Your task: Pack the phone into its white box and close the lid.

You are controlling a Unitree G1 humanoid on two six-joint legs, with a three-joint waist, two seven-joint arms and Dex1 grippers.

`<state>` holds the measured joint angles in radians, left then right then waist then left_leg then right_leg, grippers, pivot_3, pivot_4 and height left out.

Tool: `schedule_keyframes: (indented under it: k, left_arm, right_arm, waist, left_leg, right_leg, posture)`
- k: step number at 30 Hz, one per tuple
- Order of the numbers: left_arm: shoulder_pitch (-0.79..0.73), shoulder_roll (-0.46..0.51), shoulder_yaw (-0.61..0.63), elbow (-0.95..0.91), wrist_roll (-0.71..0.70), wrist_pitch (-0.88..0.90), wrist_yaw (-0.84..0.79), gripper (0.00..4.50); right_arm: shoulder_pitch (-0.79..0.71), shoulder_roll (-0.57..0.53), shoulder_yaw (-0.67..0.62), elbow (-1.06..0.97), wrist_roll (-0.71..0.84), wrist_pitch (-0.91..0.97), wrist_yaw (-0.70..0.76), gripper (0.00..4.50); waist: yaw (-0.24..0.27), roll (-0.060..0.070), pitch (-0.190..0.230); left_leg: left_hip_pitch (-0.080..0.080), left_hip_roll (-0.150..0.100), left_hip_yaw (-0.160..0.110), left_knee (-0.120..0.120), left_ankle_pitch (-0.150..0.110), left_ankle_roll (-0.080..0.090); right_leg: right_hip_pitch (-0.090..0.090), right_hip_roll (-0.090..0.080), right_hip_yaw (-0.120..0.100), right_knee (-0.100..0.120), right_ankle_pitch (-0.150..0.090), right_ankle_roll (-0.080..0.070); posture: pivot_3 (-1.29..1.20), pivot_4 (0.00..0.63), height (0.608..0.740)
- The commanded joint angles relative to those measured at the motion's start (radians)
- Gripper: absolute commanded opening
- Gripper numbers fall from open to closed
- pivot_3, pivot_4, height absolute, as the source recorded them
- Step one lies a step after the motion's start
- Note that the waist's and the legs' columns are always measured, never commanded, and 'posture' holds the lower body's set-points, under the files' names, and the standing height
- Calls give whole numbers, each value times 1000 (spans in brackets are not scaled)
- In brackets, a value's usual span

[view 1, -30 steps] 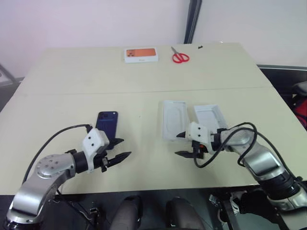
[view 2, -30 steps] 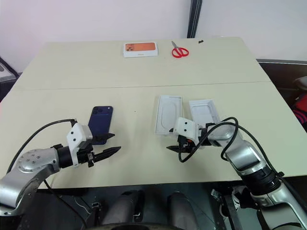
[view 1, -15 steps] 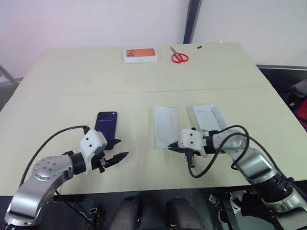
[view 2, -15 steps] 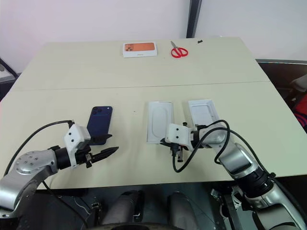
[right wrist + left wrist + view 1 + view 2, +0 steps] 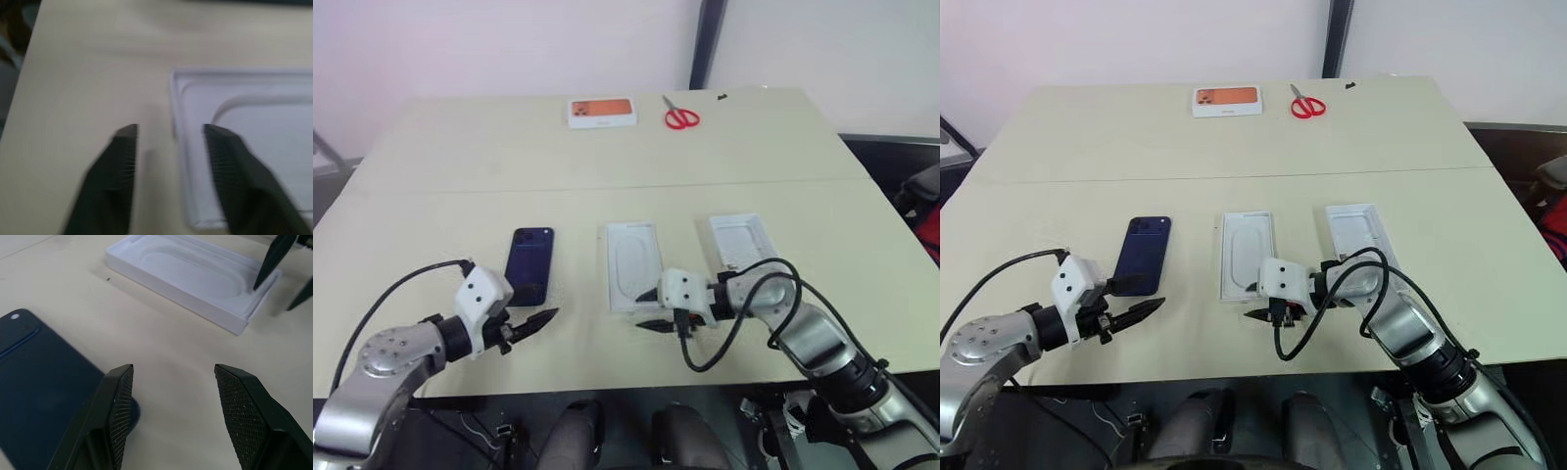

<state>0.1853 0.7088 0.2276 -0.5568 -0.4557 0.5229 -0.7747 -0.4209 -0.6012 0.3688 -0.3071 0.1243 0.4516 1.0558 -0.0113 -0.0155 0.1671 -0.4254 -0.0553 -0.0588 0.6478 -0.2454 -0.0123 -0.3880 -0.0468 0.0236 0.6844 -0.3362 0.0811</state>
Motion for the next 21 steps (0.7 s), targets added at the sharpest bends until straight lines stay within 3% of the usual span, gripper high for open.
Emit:
schedule_keyframes:
  k: [1,4,5,7,11,12,21]
  left_arm:
    - [-19,-12,82,-15,-63,56,51,2783]
    - [-73,-34,148,27,-138,172,133,2783]
    - [-99,-45,174,51,-159,219,173,2783]
    - [-154,-59,210,110,-166,296,256,3034]
    - [-269,-90,276,214,-200,439,394,4500]
    - [-306,-99,292,238,-213,480,426,4500]
    - [-534,-110,274,411,-270,801,519,4500]
  right_arm:
    - [-95,62,-110,-27,111,85,-39,3541]
    - [-183,134,-114,13,122,144,-97,3541]
    - [-210,161,-99,35,110,160,-122,3240]
    - [-257,208,-50,92,62,171,-166,2569]
    - [-323,293,52,225,-39,130,-235,473]
    - [-339,319,71,261,-62,120,-255,47]
    - [-421,453,232,478,-255,9,-345,47]
  waist:
    - [-1,0,0]
    - [-1,0,0]
    - [-1,0,0]
    - [-2,0,0]
    - [-2,0,0]
    - [-2,-1,0]
    - [-8,-2,-1]
  left_leg:
    - [0,0,0,0,0,0]
    - [0,0,0,0,0,0]
    - [0,0,0,0,0,0]
    - [0,0,0,0,0,0]
    - [0,0,0,0,0,0]
    - [0,0,0,1,0,-1]
    - [0,-1,-1,1,4,-7]
  right_leg:
    - [0,0,0,0,0,0]
    - [-1,0,0,1,0,0]
    - [-1,0,0,1,0,0]
    - [-1,0,-1,1,0,0]
    - [-2,1,-1,2,0,0]
    - [-2,1,-1,2,0,0]
    - [-6,1,-1,4,0,0]
  posture:
    - [0,150,740]
    - [0,150,740]
    - [0,150,740]
    - [0,150,740]
    - [0,150,740]
    - [0,150,740]
    - [0,150,740]
